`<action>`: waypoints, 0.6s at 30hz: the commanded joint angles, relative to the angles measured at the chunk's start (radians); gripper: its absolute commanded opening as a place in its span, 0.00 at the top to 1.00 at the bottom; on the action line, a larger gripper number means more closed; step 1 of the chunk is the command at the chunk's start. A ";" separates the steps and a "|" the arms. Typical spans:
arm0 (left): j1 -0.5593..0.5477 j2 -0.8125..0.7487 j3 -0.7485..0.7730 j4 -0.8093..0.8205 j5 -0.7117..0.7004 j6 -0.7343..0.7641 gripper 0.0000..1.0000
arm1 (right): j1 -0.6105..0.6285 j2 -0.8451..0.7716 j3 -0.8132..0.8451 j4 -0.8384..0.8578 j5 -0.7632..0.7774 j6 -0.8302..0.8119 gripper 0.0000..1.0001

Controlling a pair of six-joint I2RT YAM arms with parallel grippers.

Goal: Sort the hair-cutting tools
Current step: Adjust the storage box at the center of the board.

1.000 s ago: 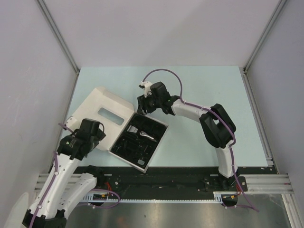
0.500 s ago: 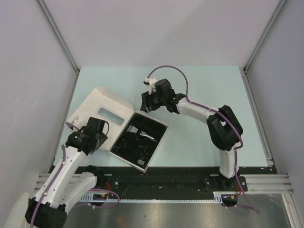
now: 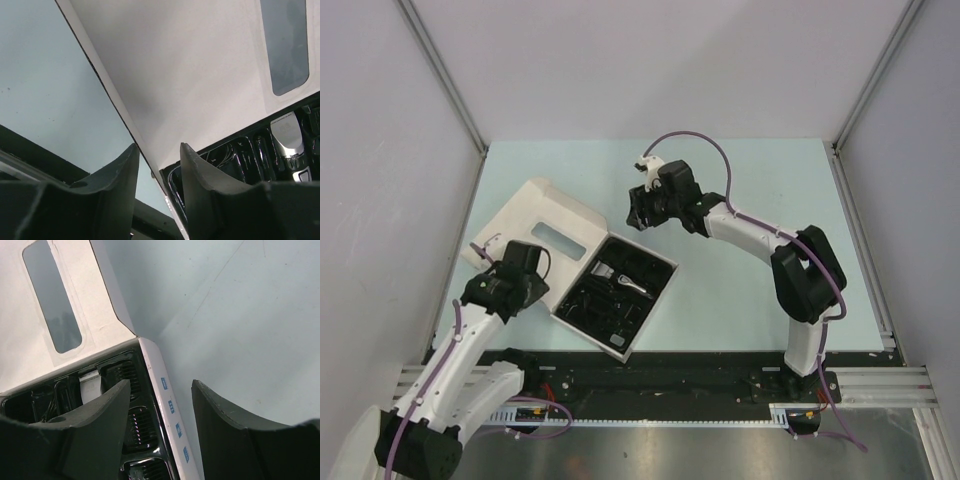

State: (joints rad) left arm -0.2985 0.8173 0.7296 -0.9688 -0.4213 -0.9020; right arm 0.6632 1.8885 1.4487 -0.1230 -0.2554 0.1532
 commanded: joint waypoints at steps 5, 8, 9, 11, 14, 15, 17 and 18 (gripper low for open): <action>0.007 -0.052 -0.022 0.047 0.044 0.006 0.85 | -0.005 -0.063 -0.017 -0.015 0.028 -0.001 0.43; 0.007 -0.015 -0.007 0.054 0.056 0.046 0.97 | -0.007 -0.066 -0.021 -0.020 0.036 0.002 0.44; 0.007 -0.006 -0.003 0.073 0.062 0.070 0.99 | -0.007 -0.069 -0.021 -0.023 0.044 0.002 0.44; 0.007 0.026 0.014 0.138 0.110 0.174 1.00 | -0.008 -0.072 -0.021 -0.033 0.080 0.008 0.44; 0.007 0.088 0.043 0.247 0.212 0.335 1.00 | -0.023 -0.078 -0.025 -0.049 0.129 0.051 0.44; 0.007 0.106 0.053 0.271 0.232 0.369 1.00 | -0.033 -0.083 -0.030 -0.052 0.142 0.065 0.44; 0.007 0.166 0.080 0.330 0.271 0.466 1.00 | -0.068 -0.091 -0.040 -0.058 0.174 0.140 0.44; 0.007 0.183 0.089 0.349 0.304 0.494 1.00 | -0.082 -0.095 -0.045 -0.063 0.182 0.175 0.45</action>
State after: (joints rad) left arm -0.2882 0.9264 0.7563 -0.7784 -0.3042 -0.6518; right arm 0.6418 1.8587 1.4170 -0.1722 -0.1562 0.2089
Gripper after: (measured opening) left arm 0.012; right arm 0.561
